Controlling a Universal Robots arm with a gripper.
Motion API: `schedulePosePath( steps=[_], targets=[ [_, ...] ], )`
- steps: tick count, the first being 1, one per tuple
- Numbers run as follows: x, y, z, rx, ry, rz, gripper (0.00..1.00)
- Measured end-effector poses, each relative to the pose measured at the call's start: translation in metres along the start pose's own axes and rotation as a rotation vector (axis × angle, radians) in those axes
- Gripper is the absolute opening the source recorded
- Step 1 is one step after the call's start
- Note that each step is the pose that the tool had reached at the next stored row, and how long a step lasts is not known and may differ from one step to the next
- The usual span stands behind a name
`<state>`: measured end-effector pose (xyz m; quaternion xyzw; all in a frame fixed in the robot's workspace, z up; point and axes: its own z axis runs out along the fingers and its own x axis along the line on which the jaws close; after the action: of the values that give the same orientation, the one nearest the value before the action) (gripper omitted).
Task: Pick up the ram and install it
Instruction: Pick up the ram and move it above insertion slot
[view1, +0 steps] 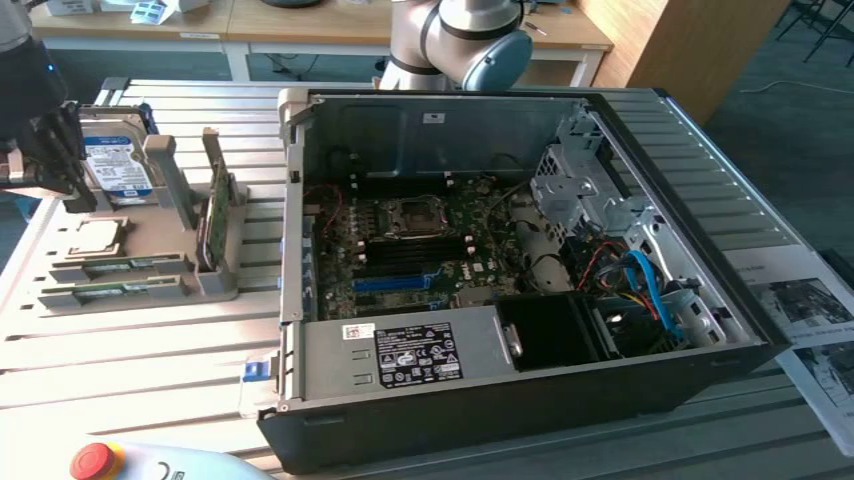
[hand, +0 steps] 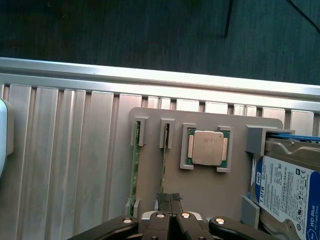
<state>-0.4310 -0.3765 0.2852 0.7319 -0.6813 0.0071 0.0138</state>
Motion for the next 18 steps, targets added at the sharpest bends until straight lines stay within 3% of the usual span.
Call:
schedulePosePath(
  steps=[10, 18],
  targets=[
    [0.0, 0.0007, 0.0174, 0.0001, -0.0001, 0.0, 0.1],
    [0.001, 0.0009, 0.0185, 0.0004, -0.0003, 0.0, 0.1]
  ],
)
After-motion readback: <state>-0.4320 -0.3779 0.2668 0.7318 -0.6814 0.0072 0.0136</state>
